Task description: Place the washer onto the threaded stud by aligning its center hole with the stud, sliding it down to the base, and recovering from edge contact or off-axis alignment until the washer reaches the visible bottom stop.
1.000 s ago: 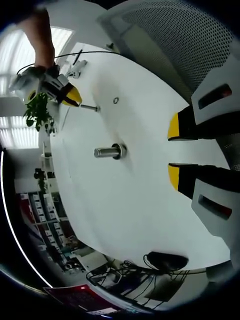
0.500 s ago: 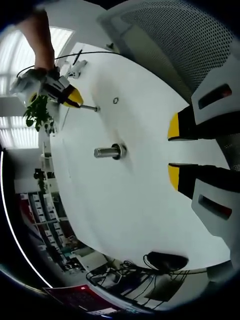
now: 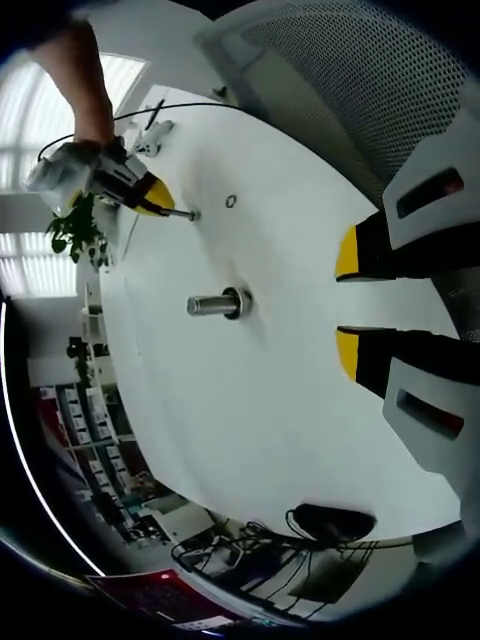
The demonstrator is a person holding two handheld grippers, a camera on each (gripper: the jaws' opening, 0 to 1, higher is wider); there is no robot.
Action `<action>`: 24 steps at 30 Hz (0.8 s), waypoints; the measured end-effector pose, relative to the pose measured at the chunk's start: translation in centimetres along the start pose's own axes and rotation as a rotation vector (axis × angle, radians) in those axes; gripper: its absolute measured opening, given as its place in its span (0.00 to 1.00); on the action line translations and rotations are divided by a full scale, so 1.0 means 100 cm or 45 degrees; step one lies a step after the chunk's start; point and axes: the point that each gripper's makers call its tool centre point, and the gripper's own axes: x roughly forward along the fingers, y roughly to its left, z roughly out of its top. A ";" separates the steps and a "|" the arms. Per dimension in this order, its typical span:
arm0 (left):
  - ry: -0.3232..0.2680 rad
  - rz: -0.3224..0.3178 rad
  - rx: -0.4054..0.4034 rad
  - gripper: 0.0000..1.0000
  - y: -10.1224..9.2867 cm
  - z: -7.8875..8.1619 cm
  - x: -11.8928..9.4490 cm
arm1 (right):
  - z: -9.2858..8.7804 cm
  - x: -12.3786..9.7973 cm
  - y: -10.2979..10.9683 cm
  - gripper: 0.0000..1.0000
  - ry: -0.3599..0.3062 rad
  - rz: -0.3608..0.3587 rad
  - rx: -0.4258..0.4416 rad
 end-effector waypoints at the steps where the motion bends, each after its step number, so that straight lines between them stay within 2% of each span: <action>1: -0.001 0.001 0.000 0.15 0.000 0.000 0.000 | -0.001 0.001 0.000 0.14 0.007 0.002 -0.003; 13: 0.004 -0.015 0.005 0.13 -0.002 -0.001 0.001 | -0.016 0.022 -0.001 0.14 0.081 0.013 0.008; 17: 0.014 -0.021 -0.025 0.15 -0.001 -0.002 0.002 | -0.023 0.026 0.000 0.15 0.106 0.015 0.021; 24: 0.009 -0.020 -0.022 0.15 -0.002 -0.002 0.002 | -0.020 0.026 -0.001 0.15 0.088 0.010 0.008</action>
